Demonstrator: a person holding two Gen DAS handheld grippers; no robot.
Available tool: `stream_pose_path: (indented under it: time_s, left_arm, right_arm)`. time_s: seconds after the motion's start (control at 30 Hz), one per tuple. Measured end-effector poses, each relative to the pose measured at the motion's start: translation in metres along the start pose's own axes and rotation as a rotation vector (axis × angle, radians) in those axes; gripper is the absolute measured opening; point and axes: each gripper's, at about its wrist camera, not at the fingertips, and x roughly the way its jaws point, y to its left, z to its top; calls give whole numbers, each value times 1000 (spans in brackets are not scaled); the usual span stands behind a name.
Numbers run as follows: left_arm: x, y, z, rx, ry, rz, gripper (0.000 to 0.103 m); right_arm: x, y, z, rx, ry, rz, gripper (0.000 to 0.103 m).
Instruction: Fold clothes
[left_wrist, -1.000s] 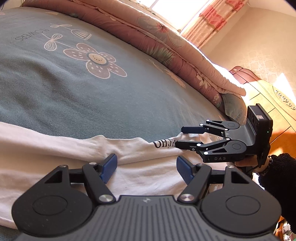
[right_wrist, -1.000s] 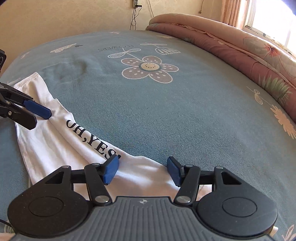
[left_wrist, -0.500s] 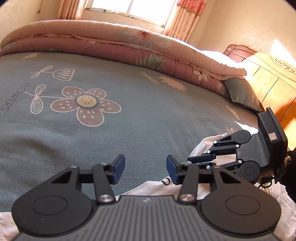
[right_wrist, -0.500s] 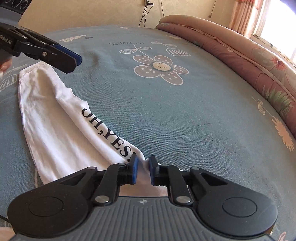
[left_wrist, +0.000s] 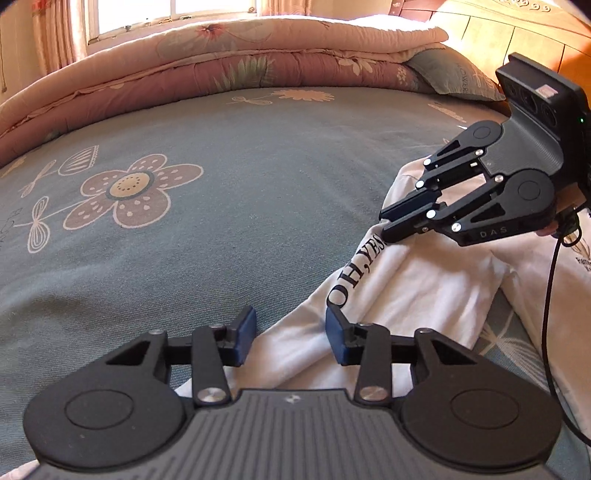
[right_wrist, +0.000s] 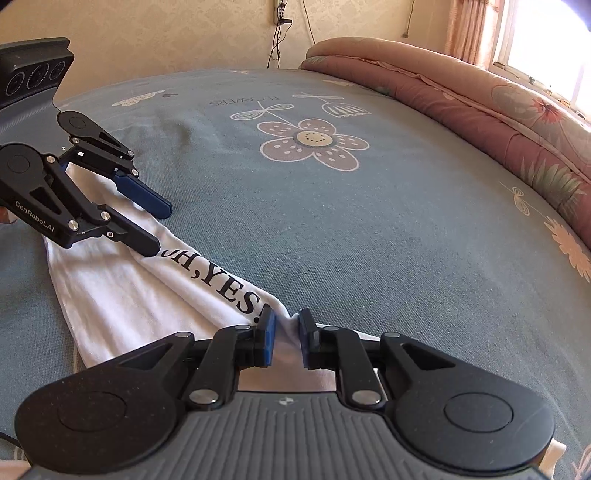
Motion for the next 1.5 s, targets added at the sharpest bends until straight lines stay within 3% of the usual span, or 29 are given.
stream_pose_path:
  time_s: [0.13, 0.23, 0.27, 0.3, 0.37, 0.43, 0.53, 0.67, 0.7, 0.8, 0.87, 0.9, 0.93, 0.97, 1.03, 1.13, 1.23, 1.43, 1.5]
  left_arm:
    - [-3, -10, 1, 21, 8, 40, 37]
    - [-5, -13, 4, 12, 9, 28, 22]
    - [-4, -10, 6, -12, 4, 43, 10]
    - [-3, -7, 9, -36, -3, 59, 4]
    - [-2, 1, 16, -87, -23, 96, 4]
    - [2, 12, 23, -153, -32, 113, 4]
    - [-4, 19, 26, -202, -43, 100, 10]
    - [-28, 17, 12, -201, -83, 89, 37]
    - [-31, 17, 5, -212, -73, 78, 43]
    - [-28, 21, -15, -253, -20, 95, 45]
    - [-26, 33, -20, -301, -34, 82, 46]
    - [-24, 39, -22, -325, -42, 75, 46]
    - [-24, 43, -20, -337, -32, 113, 46]
    - [-24, 48, -19, -348, -20, 153, 48]
    - [-28, 64, -21, -395, 5, 221, 52]
    - [-60, 78, -33, -473, -71, 209, 50]
    - [-80, 88, -46, -490, -79, 203, 54]
    - [-85, 125, -71, -549, -75, 393, 53]
    - [-87, 132, -77, -554, -54, 414, 54]
  right_arm:
    - [0, 3, -2, 1, -11, -17, 18]
    - [-1, 15, -1, -64, -12, -67, 14]
    - [0, 21, 0, -102, -10, -86, 12]
    - [0, 26, 1, -135, -12, -108, 8]
    - [2, 27, 5, -146, -30, -145, 7]
    - [6, 20, 13, -79, -60, -189, 7]
    - [7, 18, 22, -34, -76, -228, 11]
    - [-16, 21, 18, -31, -82, -234, 20]
    - [-20, 22, 14, -17, -57, -227, 28]
    - [-18, 19, 3, 58, 0, -195, 40]
    - [-8, 10, -3, 143, 18, -186, 49]
    - [-2, 2, -1, 207, 1, -180, 59]
    - [4, -8, 2, 267, -3, -166, 71]
    - [10, -17, 6, 325, -10, -151, 73]
    - [19, -35, 11, 411, -55, -127, 74]
    - [11, -45, 15, 480, -56, -129, 74]
    - [-22, -33, 12, 435, -110, -77, 75]
    - [-75, 11, -5, 268, -87, -69, 76]
    - [-90, 22, -13, 263, -94, -72, 76]
